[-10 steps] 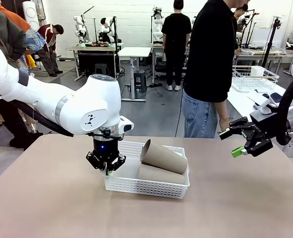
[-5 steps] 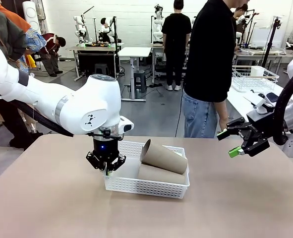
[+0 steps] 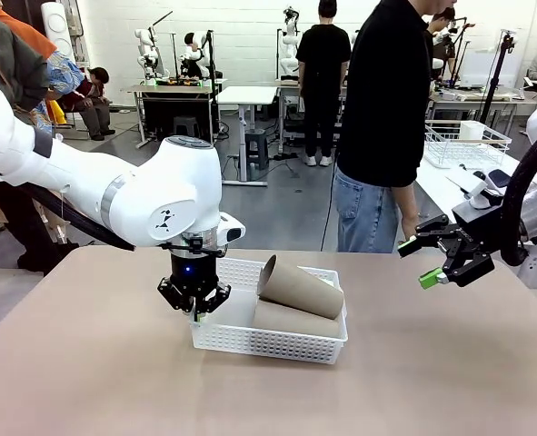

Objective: Clean and organize the cups into the basket.
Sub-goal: Move the Organizing basket back to the left side of the table.

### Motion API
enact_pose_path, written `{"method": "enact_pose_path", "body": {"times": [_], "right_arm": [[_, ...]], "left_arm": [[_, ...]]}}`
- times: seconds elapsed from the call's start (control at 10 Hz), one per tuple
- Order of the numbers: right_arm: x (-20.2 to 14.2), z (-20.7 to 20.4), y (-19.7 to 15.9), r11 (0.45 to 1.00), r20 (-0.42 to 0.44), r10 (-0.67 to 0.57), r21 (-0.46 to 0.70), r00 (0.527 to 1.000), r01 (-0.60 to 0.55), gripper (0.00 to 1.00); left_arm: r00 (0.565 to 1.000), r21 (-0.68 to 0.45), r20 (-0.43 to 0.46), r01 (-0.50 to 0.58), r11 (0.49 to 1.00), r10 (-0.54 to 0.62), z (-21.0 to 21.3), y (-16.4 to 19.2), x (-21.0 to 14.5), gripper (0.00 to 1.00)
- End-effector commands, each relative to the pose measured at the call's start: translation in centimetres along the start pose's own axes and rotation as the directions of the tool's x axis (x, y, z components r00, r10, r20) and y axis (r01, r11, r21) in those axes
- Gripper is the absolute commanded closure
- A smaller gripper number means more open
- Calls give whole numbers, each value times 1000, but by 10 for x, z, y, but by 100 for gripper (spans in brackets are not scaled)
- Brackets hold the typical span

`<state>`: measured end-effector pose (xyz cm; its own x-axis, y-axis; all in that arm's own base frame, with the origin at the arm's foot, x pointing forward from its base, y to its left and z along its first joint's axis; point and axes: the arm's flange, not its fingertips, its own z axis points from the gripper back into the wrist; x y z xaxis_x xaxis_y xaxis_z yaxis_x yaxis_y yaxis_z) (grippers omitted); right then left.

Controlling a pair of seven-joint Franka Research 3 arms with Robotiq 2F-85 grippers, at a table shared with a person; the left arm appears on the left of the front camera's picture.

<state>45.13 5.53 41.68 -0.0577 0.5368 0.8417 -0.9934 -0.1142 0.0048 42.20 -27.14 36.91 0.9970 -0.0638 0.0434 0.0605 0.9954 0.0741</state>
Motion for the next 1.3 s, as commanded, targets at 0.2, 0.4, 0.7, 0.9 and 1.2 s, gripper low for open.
{"method": "enact_pose_path", "body": {"times": [0.2,0.4,0.7,0.9,1.2], "right_arm": [[2,-1,1,1000,-15,-20,-10,1000,20,0],[2,-1,1,1000,-15,-20,-10,1000,20,0],[-19,4,-8,960,66,-271,87,960,265,0],[-36,15,-1,714,227,-680,420,697,560,0],[-46,42,21,464,277,-881,663,384,588,0]], "left_arm": [[1000,4,3,1,1000,-1,1,-1,-2,100],[1000,4,3,1,1000,-1,1,-1,-2,100],[1000,4,3,1,1000,-1,1,-1,-2,100],[1000,4,3,1,1000,-1,1,-1,-2,100],[1000,4,3,1,1000,-1,1,-1,-2,100]]}}
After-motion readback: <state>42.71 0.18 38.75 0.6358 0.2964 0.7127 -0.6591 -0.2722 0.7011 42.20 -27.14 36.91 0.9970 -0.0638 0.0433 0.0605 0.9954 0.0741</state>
